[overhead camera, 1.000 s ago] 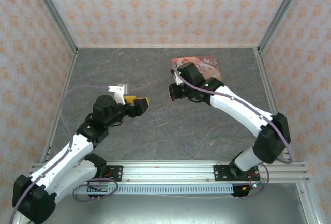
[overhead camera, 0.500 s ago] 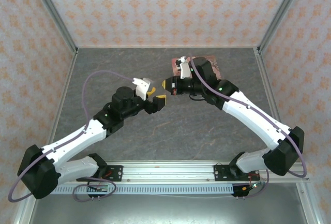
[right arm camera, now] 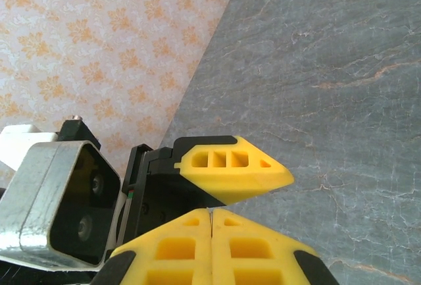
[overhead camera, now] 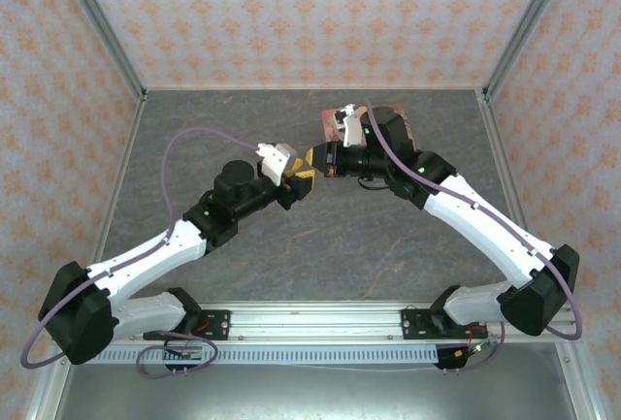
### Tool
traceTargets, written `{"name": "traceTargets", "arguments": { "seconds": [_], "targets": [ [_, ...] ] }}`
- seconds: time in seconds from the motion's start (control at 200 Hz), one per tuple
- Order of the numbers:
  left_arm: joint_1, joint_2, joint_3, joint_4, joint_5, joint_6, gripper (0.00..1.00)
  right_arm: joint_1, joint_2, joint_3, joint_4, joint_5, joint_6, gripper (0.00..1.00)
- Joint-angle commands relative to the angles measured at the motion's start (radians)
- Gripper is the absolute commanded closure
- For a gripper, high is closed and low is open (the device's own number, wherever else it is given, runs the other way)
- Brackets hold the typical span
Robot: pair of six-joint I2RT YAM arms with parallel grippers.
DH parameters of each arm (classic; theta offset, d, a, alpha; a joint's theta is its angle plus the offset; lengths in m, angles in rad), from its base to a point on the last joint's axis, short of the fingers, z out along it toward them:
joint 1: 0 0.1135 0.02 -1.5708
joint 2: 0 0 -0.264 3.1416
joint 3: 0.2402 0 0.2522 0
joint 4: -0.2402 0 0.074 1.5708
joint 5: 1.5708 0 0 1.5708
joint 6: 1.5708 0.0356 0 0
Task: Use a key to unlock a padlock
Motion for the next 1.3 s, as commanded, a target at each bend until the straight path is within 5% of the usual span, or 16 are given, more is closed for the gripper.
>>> {"name": "traceTargets", "arguments": {
  "seconds": [0.0,0.17,0.395,0.616,0.841,1.036,1.296],
  "targets": [
    [-0.009,0.002,0.030,0.056,-0.007,0.034,0.57,-0.002,-0.015,-0.012,-0.003,-0.014,0.017,1.00],
    [-0.009,0.006,0.044,0.039,0.005,0.040,0.66,-0.002,-0.005,-0.017,-0.010,-0.017,0.020,1.00],
    [-0.018,-0.004,0.051,-0.007,-0.036,0.126,1.00,-0.002,-0.019,-0.020,-0.021,-0.013,0.027,1.00],
    [-0.070,-0.018,0.083,-0.123,-0.103,0.396,1.00,-0.019,-0.068,-0.029,-0.035,-0.042,0.055,0.72],
    [-0.079,-0.031,0.088,-0.142,-0.141,0.551,1.00,-0.078,-0.122,-0.045,-0.072,-0.055,0.160,0.58],
    [-0.094,-0.017,0.126,-0.219,-0.157,0.692,1.00,-0.096,-0.100,-0.045,-0.063,-0.194,0.316,0.52],
    [-0.104,0.019,0.175,-0.275,-0.137,0.764,1.00,-0.094,-0.014,-0.060,-0.059,-0.290,0.406,0.56]
  ]
}}
